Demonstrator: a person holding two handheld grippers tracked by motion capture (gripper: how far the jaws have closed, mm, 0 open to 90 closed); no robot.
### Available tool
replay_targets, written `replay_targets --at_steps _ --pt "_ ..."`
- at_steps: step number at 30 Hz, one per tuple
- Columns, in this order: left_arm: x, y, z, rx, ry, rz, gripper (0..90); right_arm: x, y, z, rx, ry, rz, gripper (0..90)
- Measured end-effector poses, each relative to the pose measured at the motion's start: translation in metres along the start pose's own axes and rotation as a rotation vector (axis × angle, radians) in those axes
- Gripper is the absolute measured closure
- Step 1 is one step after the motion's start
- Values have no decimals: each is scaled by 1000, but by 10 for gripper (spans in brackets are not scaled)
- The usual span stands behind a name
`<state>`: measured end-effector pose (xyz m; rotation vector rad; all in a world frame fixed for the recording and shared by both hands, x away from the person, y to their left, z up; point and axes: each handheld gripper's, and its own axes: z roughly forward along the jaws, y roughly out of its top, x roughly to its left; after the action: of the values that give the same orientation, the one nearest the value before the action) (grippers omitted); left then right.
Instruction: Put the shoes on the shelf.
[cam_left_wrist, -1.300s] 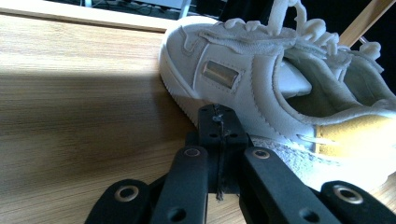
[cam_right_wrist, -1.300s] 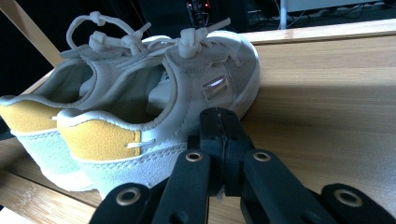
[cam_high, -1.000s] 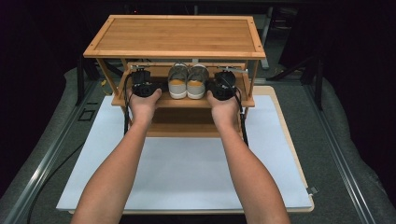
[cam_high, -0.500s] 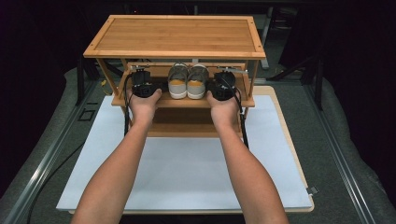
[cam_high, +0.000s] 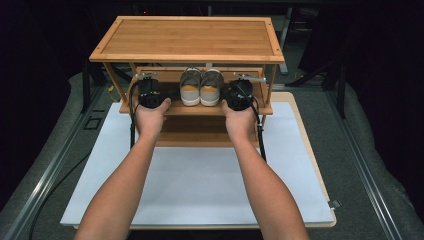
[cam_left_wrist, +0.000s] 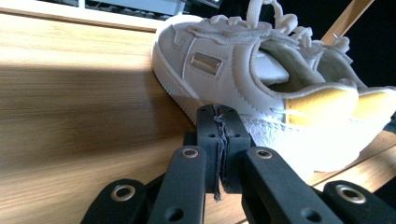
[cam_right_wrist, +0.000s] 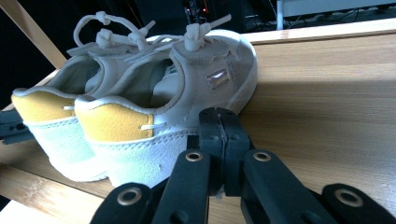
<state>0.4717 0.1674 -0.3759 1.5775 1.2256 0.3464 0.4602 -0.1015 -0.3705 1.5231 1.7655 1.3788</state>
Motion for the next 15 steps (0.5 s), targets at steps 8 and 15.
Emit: replay_targets --at_steps 8,15 --pt "-3 2 -16 -16 -19 34 862 3 2 -12 -9 18 -23 900" --pt "-8 -3 -39 -14 -56 56 847 7 -1 -33 -22 45 -57 900"
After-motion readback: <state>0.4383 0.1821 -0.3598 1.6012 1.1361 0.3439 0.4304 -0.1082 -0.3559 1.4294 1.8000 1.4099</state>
